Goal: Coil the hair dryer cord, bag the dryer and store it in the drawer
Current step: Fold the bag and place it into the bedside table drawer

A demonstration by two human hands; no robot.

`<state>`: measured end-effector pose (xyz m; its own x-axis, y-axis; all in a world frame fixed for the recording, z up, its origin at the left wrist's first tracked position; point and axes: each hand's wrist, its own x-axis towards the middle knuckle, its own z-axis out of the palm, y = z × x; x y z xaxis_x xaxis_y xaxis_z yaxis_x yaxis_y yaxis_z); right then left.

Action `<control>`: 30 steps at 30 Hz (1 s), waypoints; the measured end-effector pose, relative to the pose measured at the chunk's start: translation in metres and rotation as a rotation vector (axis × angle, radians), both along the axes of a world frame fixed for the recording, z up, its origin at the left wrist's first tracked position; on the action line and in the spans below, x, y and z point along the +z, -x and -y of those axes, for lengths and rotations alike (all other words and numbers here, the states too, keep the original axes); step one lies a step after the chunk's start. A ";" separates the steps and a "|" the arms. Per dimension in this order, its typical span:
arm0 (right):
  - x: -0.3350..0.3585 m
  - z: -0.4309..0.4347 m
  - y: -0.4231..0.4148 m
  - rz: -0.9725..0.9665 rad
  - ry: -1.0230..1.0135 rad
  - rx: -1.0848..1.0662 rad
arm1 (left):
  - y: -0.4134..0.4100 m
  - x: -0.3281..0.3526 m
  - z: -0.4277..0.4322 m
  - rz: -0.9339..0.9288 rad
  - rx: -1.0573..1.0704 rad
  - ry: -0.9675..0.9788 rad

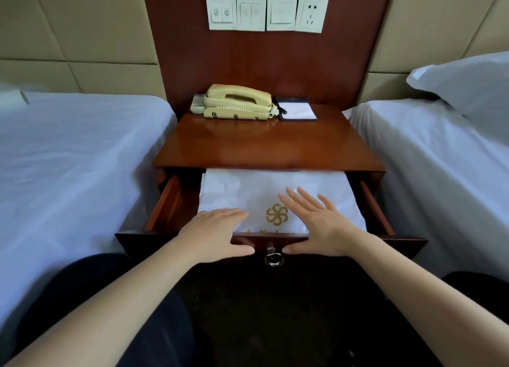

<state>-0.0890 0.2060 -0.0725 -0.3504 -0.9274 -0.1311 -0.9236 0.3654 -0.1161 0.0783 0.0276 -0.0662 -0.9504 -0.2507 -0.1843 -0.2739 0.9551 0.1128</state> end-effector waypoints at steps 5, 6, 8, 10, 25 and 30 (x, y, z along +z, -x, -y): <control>0.005 0.023 0.019 -0.033 -0.013 -0.068 | 0.026 0.002 0.014 -0.065 0.058 0.046; 0.006 0.026 0.022 -0.053 -0.018 -0.070 | 0.031 0.000 0.016 -0.086 0.058 0.060; 0.007 0.030 0.027 -0.110 0.001 -0.069 | 0.041 -0.004 0.021 -0.160 0.038 0.112; 0.005 0.036 0.032 -0.244 0.101 -0.030 | 0.049 -0.008 0.028 -0.258 -0.002 0.233; -0.003 0.085 0.094 -0.351 0.326 -0.186 | 0.113 -0.024 0.075 -0.482 0.015 0.461; -0.006 0.095 0.104 -0.410 0.495 -0.178 | 0.129 -0.024 0.081 -0.608 0.027 0.506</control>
<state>-0.1932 0.1111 -0.0781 -0.4347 -0.7669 0.4721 -0.8591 0.5104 0.0382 -0.0506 -0.0535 -0.0903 -0.8404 -0.1899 0.5075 -0.3272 0.9244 -0.1961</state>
